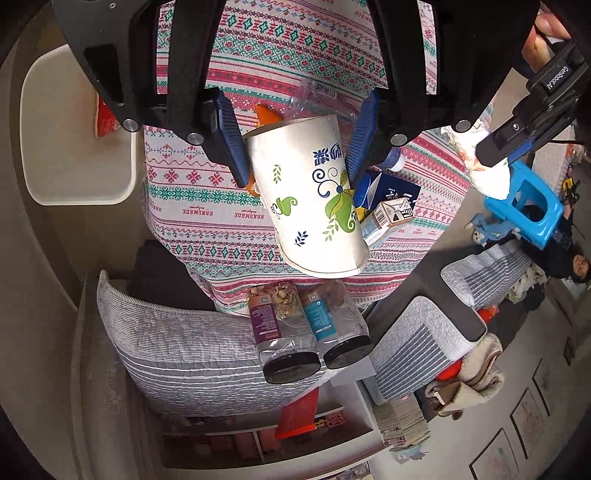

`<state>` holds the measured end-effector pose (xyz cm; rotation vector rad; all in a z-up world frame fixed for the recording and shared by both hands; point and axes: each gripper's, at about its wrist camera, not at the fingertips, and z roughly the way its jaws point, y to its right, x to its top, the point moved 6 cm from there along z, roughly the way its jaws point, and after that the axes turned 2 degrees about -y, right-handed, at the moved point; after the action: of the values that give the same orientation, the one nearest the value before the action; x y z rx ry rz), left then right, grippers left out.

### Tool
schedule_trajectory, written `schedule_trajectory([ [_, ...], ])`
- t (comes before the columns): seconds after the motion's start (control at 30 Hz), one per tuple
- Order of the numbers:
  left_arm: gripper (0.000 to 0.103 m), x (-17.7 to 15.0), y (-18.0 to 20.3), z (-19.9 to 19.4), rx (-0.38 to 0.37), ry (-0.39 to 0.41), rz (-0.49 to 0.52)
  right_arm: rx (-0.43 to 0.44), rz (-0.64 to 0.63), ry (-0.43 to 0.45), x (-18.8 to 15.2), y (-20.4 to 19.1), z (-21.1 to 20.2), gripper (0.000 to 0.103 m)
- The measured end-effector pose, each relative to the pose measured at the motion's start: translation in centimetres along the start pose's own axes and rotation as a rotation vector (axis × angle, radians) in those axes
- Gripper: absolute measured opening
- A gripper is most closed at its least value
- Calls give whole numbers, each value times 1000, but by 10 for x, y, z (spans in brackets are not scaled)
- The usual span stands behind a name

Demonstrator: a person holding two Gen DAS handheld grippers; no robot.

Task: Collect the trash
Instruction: 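Carry tissue and paper cup over the white bin and release both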

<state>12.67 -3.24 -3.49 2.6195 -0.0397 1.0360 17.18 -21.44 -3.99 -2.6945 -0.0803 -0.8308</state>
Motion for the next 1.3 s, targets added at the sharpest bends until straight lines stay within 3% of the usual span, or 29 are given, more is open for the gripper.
schedule_trajectory([
  [0.4, 33, -28, 136, 61, -222, -122, 71, -102, 253, 66, -14, 126, -72, 50],
  [0.63, 33, -56, 201, 109, -278, -202, 121, -155, 386, 38, -36, 181, -83, 51],
  [0.9, 34, -83, 230, 154, -305, -282, 136, -233, 415, -7, -50, 207, -83, 52],
  [1.3, 35, -91, 252, 183, -269, -302, 223, -261, 419, -46, -60, 220, -81, 53],
])
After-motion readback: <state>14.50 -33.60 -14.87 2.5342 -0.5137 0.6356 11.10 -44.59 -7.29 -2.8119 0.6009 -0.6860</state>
